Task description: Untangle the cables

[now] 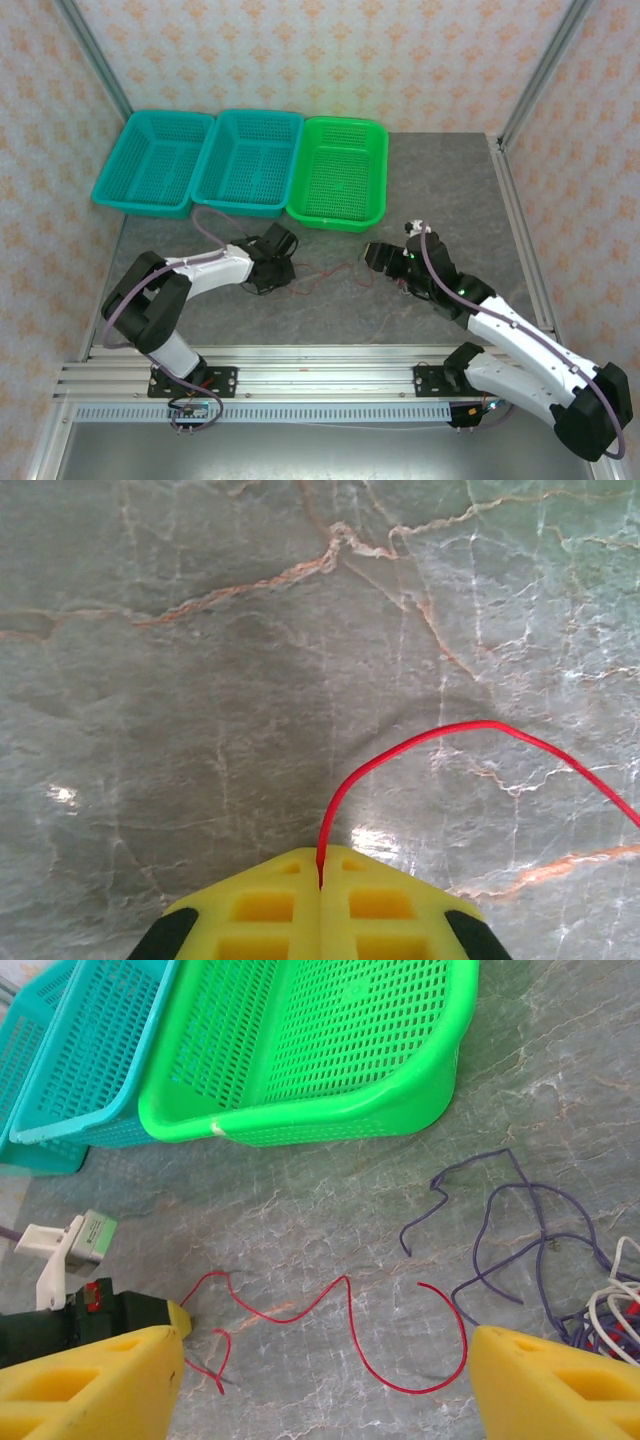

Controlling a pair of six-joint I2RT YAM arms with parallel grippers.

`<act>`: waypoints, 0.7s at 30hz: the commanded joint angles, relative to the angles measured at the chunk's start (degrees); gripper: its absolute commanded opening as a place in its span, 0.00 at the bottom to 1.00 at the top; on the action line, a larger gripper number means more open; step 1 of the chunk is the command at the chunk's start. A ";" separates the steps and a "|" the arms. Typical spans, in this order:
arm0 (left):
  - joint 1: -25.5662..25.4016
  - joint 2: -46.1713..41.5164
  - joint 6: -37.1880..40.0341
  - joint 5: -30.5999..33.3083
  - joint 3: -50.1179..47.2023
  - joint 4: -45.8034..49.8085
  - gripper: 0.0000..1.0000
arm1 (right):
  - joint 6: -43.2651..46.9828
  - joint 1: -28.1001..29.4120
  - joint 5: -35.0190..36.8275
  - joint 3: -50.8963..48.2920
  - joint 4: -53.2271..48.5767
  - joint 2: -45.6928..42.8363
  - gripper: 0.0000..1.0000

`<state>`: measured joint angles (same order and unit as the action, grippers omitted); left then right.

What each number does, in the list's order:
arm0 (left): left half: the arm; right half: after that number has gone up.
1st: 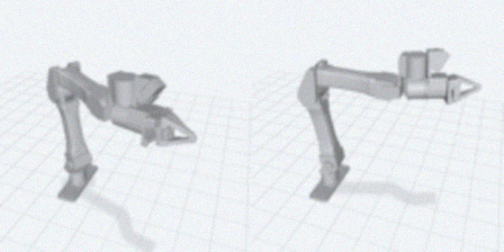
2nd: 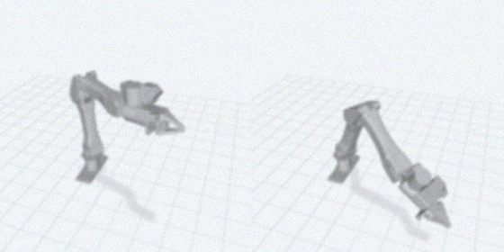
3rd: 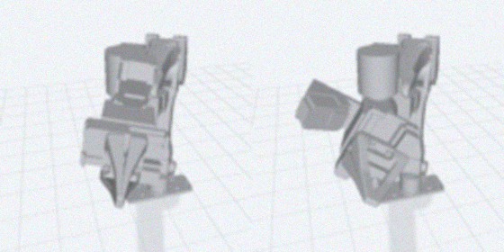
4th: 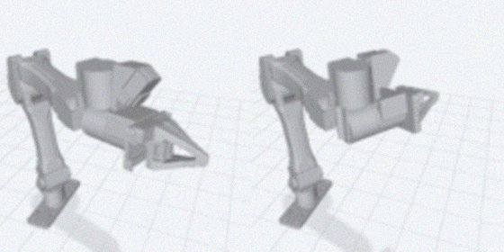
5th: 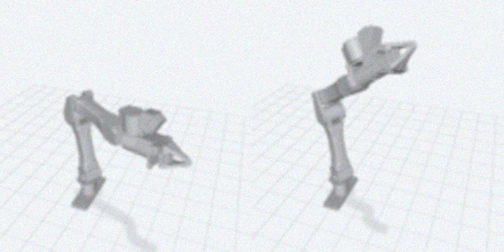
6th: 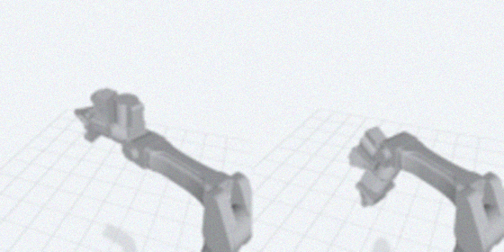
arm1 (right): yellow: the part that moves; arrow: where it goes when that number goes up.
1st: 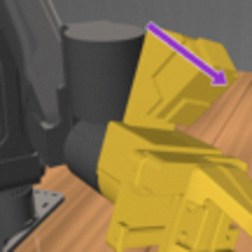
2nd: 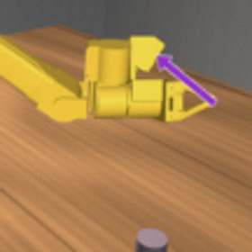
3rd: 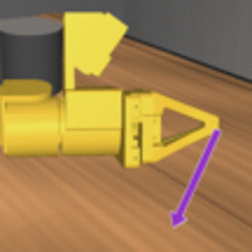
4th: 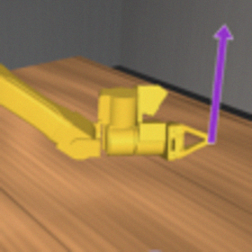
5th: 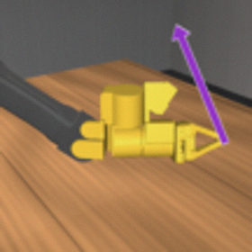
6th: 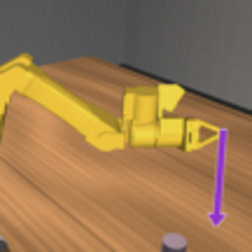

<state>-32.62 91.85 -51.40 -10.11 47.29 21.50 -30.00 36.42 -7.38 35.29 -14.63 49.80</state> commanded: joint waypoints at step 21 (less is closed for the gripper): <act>0.65 2.37 24.22 4.72 66.78 12.86 0.00 | 4.74 4.88 2.68 -2.60 19.88 -12.96 0.76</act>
<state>-33.06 89.25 -33.45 -8.38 107.79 29.82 -25.28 41.10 -9.63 34.54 3.33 39.83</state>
